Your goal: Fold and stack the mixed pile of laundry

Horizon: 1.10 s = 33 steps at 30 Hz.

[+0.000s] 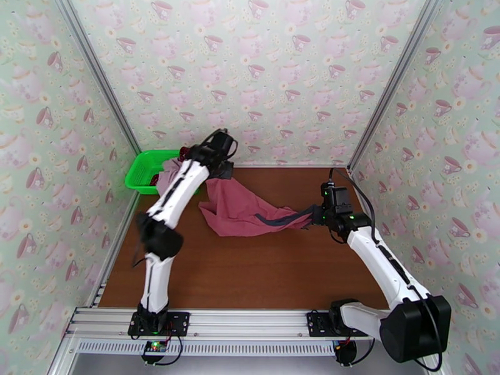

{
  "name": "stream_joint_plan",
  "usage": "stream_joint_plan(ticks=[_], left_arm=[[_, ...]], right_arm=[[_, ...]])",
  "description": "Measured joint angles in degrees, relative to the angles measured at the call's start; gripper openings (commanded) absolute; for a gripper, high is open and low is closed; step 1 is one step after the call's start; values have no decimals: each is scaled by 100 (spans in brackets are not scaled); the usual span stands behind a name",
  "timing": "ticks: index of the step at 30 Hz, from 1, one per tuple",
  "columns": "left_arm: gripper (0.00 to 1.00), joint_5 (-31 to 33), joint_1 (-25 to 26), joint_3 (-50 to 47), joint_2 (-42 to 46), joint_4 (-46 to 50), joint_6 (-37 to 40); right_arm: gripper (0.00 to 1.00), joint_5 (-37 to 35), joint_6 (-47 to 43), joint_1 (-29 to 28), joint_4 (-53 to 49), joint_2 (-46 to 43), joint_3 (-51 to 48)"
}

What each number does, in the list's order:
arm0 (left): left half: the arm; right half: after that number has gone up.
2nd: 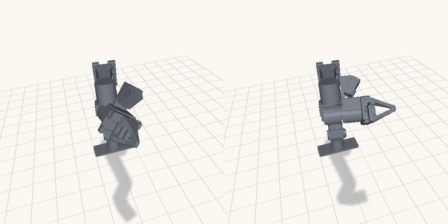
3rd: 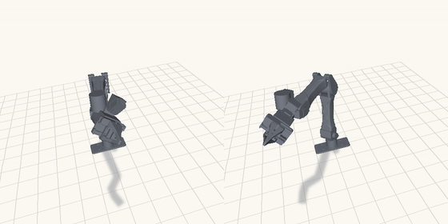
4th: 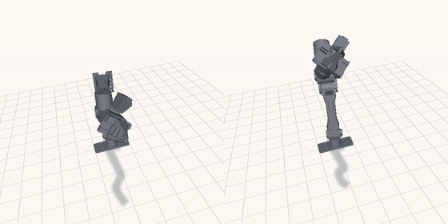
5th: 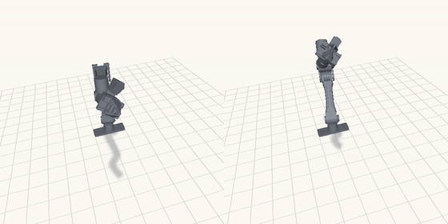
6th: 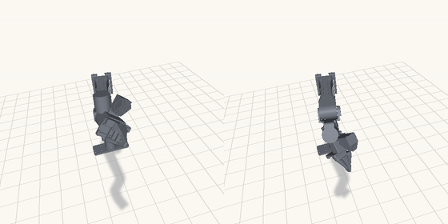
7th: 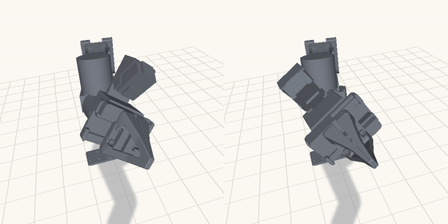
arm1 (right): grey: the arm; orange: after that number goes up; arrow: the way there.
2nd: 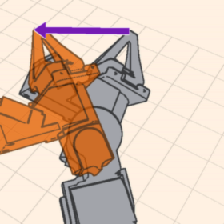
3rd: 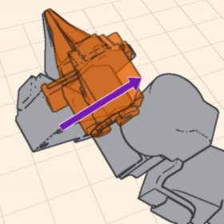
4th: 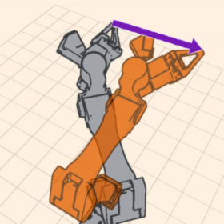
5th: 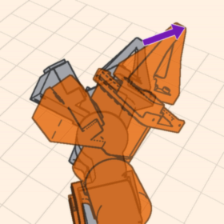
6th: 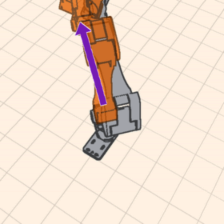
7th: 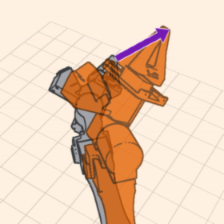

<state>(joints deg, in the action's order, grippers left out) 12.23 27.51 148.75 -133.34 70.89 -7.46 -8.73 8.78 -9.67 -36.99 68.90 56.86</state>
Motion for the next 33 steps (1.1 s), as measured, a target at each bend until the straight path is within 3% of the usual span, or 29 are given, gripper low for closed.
stream_joint_plan(ticks=[1, 2, 3, 4, 8, 12, 14, 16, 18, 23, 27, 29, 30, 33], left_arm=[[78, -92, 7, 459, -463, -26, 74], [92, -201, 22, 756, -855, -94, 162], [99, -291, 44, 839, -1093, -181, 216], [100, -385, 76, 811, -1311, -286, 273], [100, -433, 221, -192, -1419, -761, 411], [96, -92, 424, -1862, -579, -1169, 426], [85, 160, 511, -2542, 83, -1198, 280], [66, 402, 496, -3230, 1003, -1128, 55], [54, 529, 332, -3768, 1836, -1117, -192], [42, 468, -632, -5425, 3333, -1392, -793], [42, -66, -1279, -6505, 3077, -1891, -1187], [60, -321, -1346, -6802, 2796, -2096, -1329], [64, -433, -1346, -6926, 2651, -2210, -1412], [66, -592, -1344, -7106, 2516, -2494, -1668]], right_arm=[[0, -15, 0, 0, 0, 2, 0], [0, -39, 0, 0, 0, 11, 0], [0, -70, 0, 0, 0, 22, -2], [0, -109, 0, 0, 0, 46, 0], [0, -179, 0, 0, -20, 155, 0], [0, -208, 2, 0, -20, 195, 0], [0, -205, 0, 0, -20, 199, 0], [0, -201, 2, 0, -20, 199, 0], [0, -197, 0, 0, -17, 199, 0], [0, -136, 2, 0, -20, 199, 0], [0, -92, 2, 0, -22, 192, -2], [0, -87, 2, 0, -26, 166, 0], [0, -85, 2, 0, -39, 144, 0], [0, -61, 2, 0, -61, 96, 0]])
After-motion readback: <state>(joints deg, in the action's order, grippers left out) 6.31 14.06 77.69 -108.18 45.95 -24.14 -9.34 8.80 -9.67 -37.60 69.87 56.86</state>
